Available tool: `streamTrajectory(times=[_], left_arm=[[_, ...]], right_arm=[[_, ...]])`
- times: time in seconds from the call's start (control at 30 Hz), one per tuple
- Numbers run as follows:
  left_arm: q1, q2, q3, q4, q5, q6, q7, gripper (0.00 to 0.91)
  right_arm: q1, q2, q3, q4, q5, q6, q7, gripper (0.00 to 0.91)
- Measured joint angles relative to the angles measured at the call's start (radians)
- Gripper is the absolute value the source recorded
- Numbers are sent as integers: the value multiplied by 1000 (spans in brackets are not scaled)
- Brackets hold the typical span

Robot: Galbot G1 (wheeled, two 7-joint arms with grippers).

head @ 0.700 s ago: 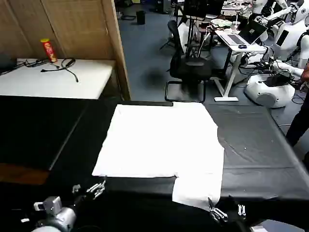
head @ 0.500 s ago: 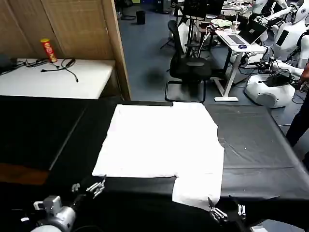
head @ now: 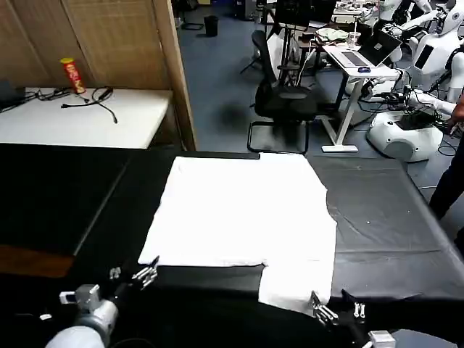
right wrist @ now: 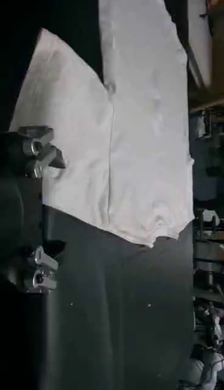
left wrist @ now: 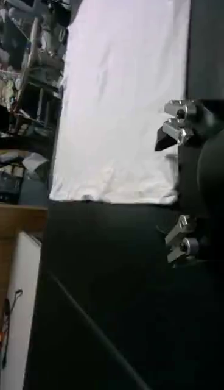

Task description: Fold and organize the clothes.

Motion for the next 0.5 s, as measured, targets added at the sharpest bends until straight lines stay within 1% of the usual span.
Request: streamTrajectory(times=[0.23,0.5], left_arm=[[14,-1,2,-8,2,2,-2,0],[68,-3,-16,-62,3,-3,-15,0]], right_arm=[[-29,5,-1,28,-3,-2,5,0],[-104,16,20,119,-9,-22,44,0]])
